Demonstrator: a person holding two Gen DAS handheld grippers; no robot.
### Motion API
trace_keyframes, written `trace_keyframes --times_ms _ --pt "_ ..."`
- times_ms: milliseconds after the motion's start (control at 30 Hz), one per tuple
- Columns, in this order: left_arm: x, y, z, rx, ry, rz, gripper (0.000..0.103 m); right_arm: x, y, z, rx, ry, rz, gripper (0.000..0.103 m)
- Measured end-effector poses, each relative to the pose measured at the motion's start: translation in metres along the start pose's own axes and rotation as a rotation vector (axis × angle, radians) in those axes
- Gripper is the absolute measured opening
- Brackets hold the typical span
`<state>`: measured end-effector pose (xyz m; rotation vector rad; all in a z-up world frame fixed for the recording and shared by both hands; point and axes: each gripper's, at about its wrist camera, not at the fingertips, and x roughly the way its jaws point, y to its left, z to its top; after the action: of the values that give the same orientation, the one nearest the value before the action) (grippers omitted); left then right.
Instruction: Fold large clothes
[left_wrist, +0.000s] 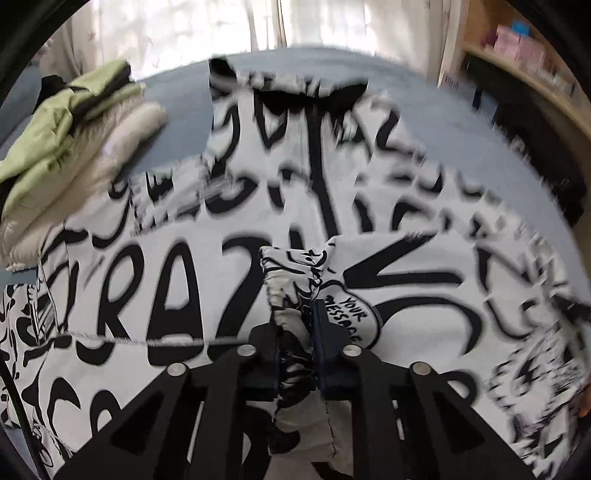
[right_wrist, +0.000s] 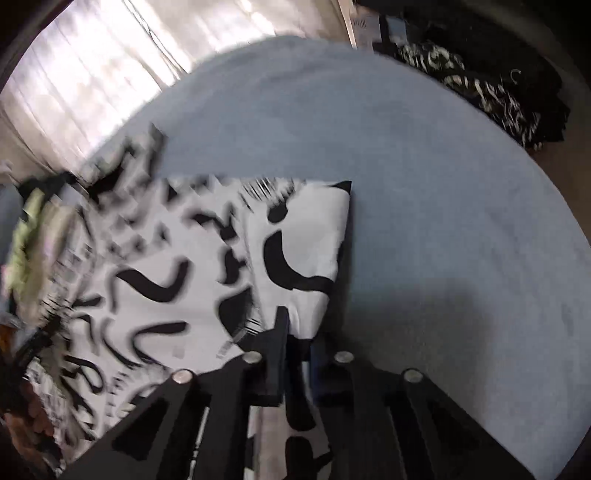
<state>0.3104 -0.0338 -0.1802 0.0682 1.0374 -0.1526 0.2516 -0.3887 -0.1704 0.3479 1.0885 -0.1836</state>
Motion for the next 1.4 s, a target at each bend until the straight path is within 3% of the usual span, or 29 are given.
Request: trace_keyframes --times_ms 100,167,200,267,367,533,600,633,733,833,900,1033,1100,1133,1167,1400 --pt "0.000 0.009 -0.005 -0.026 0.031 0.006 0.029 -0.015 0.004 0.003 -0.010 0.014 -0.029 0.020" --pt "-0.007 0.014 -0.005 -0.031 0.055 0.060 0.060 -0.029 0.011 0.001 -0.026 -0.006 -0.050 0.028" --pt "-0.010 0.017 -0.005 -0.028 0.065 0.095 0.065 -0.038 0.015 -0.001 -0.032 -0.022 -0.058 0.030" --pt "-0.025 0.022 -0.007 -0.025 0.039 0.130 0.066 -0.057 0.022 -0.008 -0.036 -0.049 -0.044 0.042" --pt "-0.049 0.023 -0.013 -0.018 -0.023 0.133 0.066 -0.071 0.036 -0.020 -0.010 -0.044 0.029 0.052" --pt "-0.070 0.000 -0.031 -0.019 -0.040 -0.050 0.066 -0.072 0.085 -0.047 0.030 0.025 0.201 0.055" --pt "-0.070 -0.018 -0.040 -0.018 -0.027 -0.071 0.061 -0.068 0.108 -0.057 0.008 0.034 0.241 0.055" --pt "-0.065 -0.027 -0.045 -0.017 -0.011 -0.078 0.052 -0.064 0.118 -0.062 -0.007 0.035 0.241 0.055" --pt "-0.044 -0.049 -0.059 -0.007 0.043 -0.092 0.045 -0.043 0.136 -0.076 -0.040 0.067 0.188 0.055" --pt "-0.025 -0.055 -0.071 0.028 0.058 -0.042 0.045 -0.030 0.130 -0.085 -0.052 0.074 0.106 0.055" --pt "-0.024 -0.050 -0.074 0.040 0.040 -0.041 0.045 -0.034 0.115 -0.085 -0.062 0.048 0.053 0.054" --pt "-0.022 -0.028 -0.070 0.032 0.045 -0.037 0.045 -0.050 0.065 -0.083 -0.084 -0.045 -0.140 0.051" --pt "-0.023 -0.022 -0.070 0.040 0.045 -0.058 0.045 -0.052 0.041 -0.082 -0.064 -0.018 -0.087 0.031" --pt "-0.021 -0.020 -0.069 0.046 0.046 -0.067 0.045 -0.053 0.039 -0.082 -0.065 -0.018 -0.095 0.016" --pt "-0.022 -0.020 -0.070 0.053 0.046 -0.072 0.046 -0.055 0.037 -0.082 -0.073 -0.018 -0.096 0.012" --pt "-0.032 -0.027 -0.075 0.053 0.042 -0.085 0.067 -0.054 0.048 -0.086 -0.067 -0.026 -0.141 0.019"
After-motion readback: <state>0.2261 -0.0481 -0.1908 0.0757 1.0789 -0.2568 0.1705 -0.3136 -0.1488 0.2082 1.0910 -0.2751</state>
